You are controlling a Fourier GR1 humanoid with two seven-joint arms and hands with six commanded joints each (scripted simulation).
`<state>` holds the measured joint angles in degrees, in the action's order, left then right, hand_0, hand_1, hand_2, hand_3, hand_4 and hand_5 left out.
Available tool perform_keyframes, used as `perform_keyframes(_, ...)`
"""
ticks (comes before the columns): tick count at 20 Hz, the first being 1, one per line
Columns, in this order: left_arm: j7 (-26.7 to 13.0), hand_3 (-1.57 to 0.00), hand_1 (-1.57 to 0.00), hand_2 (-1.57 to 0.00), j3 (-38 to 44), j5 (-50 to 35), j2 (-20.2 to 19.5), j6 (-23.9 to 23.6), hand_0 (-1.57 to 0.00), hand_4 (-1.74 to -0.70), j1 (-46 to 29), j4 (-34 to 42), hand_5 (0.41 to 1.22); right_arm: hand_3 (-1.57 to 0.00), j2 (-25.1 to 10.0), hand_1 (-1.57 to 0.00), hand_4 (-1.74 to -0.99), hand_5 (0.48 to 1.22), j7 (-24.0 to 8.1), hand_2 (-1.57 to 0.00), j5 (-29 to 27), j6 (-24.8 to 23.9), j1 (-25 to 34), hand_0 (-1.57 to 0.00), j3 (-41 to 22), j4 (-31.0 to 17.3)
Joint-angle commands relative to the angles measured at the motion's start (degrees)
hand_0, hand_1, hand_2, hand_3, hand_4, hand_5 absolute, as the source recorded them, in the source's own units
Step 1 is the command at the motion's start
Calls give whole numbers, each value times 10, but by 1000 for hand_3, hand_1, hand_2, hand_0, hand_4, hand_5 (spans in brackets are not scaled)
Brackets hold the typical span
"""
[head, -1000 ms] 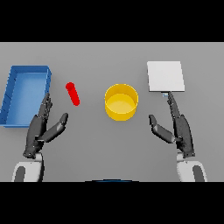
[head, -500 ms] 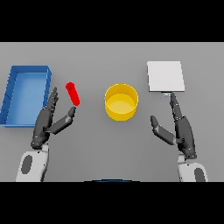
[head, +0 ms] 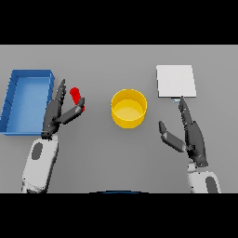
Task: Pick up the red beaker and tilt it to pour out 1 green nut into yellow bowl. Pick up the yellow bowl and place it on the metallic measuring scale.
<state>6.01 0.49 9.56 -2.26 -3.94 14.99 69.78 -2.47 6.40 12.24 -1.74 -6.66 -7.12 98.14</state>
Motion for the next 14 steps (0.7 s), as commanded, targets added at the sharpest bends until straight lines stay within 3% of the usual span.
perform_keyframes(1,19,1,1,1,2,1,2,0,1,-1183,8,-19,631,1,-3,1,-1245,670,-4,1,-1,-4,5,1,7,-1)
perform_keyframes(14,89,1,-24,-41,25,31,16,-51,1,-1297,135,-190,715,1,-10,1,-1259,691,7,1,-8,5,-8,1,9,4)
